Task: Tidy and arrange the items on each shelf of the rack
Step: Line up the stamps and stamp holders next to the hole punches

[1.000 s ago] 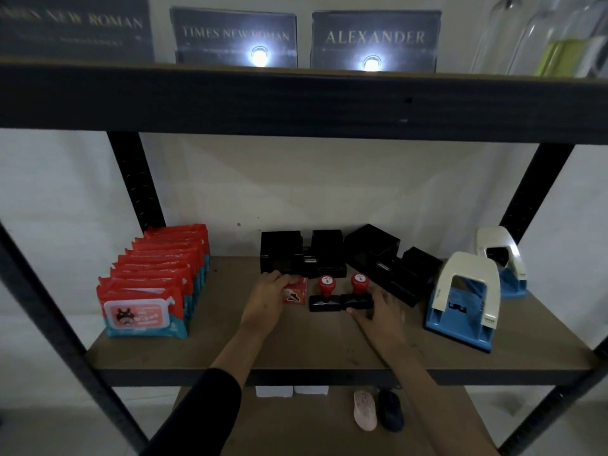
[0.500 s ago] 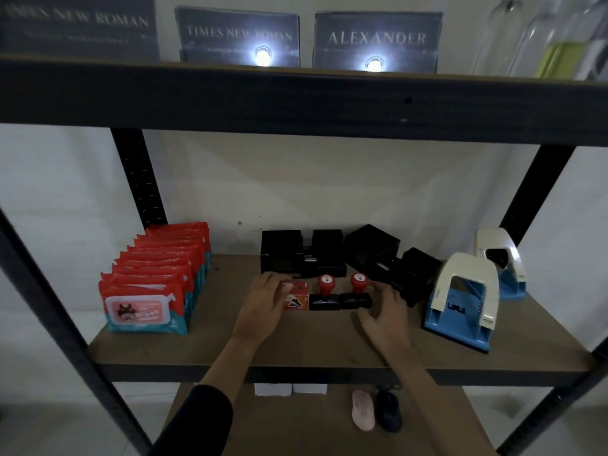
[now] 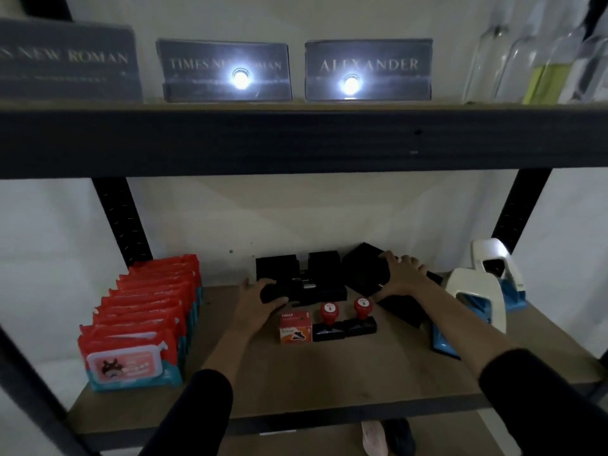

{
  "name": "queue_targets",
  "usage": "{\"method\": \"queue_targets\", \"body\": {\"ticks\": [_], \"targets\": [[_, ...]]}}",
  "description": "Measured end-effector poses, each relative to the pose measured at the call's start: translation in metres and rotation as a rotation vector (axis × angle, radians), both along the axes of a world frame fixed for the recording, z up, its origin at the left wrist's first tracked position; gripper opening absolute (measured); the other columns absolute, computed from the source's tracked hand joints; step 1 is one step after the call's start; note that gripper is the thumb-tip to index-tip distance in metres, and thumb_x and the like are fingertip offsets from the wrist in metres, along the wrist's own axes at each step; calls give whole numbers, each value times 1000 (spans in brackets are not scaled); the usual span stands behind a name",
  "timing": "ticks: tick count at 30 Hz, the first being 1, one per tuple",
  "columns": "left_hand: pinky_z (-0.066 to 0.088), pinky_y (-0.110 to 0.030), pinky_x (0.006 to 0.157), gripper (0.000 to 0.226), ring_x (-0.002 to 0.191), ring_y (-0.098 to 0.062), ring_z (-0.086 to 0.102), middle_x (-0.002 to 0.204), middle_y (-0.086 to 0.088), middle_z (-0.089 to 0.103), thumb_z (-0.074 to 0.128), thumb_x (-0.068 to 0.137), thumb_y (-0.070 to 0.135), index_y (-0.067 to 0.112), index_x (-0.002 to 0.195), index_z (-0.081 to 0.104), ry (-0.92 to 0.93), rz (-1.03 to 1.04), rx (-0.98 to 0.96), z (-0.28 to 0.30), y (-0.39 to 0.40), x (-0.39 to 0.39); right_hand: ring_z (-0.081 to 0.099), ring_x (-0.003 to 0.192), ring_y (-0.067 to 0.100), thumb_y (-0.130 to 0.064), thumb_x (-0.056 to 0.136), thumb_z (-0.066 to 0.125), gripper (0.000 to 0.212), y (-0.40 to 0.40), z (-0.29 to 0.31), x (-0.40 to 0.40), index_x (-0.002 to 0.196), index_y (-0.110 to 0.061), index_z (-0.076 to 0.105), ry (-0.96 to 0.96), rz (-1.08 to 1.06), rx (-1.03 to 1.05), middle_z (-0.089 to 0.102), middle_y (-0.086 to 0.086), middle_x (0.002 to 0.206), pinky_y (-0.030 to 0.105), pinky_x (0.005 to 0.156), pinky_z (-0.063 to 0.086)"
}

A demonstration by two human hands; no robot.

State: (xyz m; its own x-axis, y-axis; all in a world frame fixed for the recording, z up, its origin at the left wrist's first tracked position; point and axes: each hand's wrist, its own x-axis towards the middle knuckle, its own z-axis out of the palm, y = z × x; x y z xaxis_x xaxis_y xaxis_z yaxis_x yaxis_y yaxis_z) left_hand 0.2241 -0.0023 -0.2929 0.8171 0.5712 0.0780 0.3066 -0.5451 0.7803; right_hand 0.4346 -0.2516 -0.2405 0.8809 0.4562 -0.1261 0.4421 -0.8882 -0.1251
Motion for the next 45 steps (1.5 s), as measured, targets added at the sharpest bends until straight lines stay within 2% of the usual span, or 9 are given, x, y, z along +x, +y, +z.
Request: {"method": "queue_targets", "body": {"ticks": [4,8,14,17,20,22,25,31,45], "targets": [[50,-33,78,8,81,-16,59,88,-6,64,68,85,14,7,81,66,-146,17,101,-7,16,5,29,132,40,-59,54,84,130,6,-14,7,151,-25,4,-84,4,-111,38,17,145,52,111,22],[38,-9,61,6,78,-10,58,86,-1,66,66,87,13,10,82,67,-134,18,95,-7,29,0,23,139,39,-57,53,87,145,7,-11,14,153,-13,-10,-29,-44,-81,30,19,151,52,113,18],[36,-6,56,6,79,-11,61,87,1,68,66,87,19,18,81,68,-115,45,161,-11,39,-6,35,129,32,-49,45,90,128,1,-1,20,146,-18,17,26,36,-54,43,11,138,44,104,30],[41,-12,69,7,97,-18,64,101,1,69,67,86,22,26,93,67,-115,33,188,-10,44,-6,38,128,33,-46,39,93,138,2,8,22,148,-25,11,102,94,-90,40,12,140,44,106,36],[43,-33,98,68,122,-25,52,138,-7,52,71,84,17,23,143,39,-168,16,87,-7,41,-7,41,128,30,-38,37,96,142,11,11,23,149,-27,8,116,161,-108,40,11,142,42,105,41],[38,-37,105,89,130,-27,45,148,-9,40,73,82,16,21,151,17,-180,17,-40,-6,43,-8,38,132,29,-39,38,95,143,15,10,24,149,-25,7,82,201,-127,39,9,145,43,111,32],[41,-31,99,71,124,-29,51,137,-13,53,70,85,23,15,146,34,-88,-10,55,-8,50,-6,31,139,28,-42,39,93,143,13,7,30,151,-28,5,84,224,-133,34,5,150,47,115,22],[38,-21,93,67,121,-19,53,134,-7,56,70,85,19,14,144,39,-145,-39,40,-8,50,-7,37,133,28,-59,18,83,151,6,-3,51,146,-41,7,121,260,-106,36,4,148,46,111,34],[41,-20,91,62,113,-9,53,129,-1,58,71,84,20,11,140,46,-216,-20,-31,-8,51,-5,35,128,25,-35,33,94,141,3,9,49,145,-41,7,206,261,-16,37,4,137,47,107,39]]}}
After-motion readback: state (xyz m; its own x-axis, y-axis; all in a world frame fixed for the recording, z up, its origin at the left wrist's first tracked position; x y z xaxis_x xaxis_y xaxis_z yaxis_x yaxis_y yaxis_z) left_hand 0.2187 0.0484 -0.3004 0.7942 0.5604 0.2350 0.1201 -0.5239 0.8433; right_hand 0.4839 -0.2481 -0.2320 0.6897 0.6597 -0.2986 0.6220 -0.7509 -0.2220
